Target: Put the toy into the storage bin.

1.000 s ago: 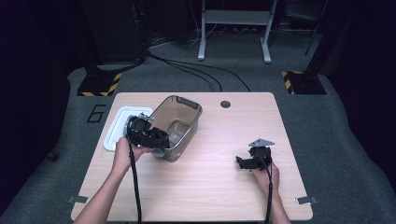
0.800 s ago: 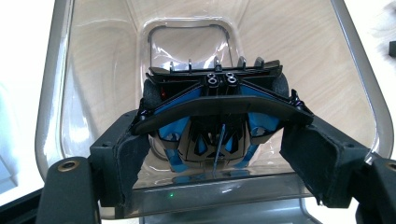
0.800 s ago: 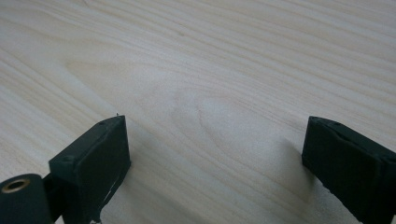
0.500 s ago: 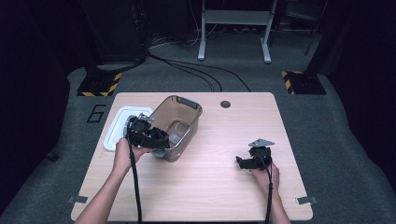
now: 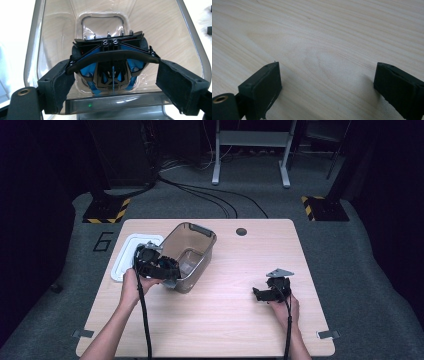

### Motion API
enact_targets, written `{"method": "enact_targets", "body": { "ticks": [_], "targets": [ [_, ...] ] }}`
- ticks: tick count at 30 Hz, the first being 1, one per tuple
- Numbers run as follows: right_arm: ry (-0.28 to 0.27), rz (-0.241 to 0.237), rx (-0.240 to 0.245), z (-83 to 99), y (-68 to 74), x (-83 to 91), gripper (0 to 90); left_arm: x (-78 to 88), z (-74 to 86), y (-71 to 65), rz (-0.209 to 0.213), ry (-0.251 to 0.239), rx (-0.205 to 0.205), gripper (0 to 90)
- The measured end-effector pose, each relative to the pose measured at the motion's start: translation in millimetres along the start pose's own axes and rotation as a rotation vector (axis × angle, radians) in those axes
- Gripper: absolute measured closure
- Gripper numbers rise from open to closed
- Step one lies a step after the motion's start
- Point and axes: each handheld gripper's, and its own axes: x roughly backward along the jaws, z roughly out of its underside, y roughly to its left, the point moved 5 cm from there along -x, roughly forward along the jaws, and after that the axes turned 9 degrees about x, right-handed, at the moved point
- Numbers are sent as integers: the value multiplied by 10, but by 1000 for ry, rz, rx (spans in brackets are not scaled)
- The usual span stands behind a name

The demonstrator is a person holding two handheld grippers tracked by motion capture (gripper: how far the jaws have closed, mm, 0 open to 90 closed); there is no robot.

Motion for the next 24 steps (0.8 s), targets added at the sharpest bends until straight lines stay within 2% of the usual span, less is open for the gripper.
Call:
{"method": "enact_targets", "body": {
  "ticks": [13, 24],
  "targets": [
    [0, 0, -1, 0, 0, 0, 65, 48, 2, -12, -13, -20, 3, 103],
    [0, 0, 0, 0, 0, -1, 65, 151, 0, -2, -67, -34, -18, 15]
  ]
}}
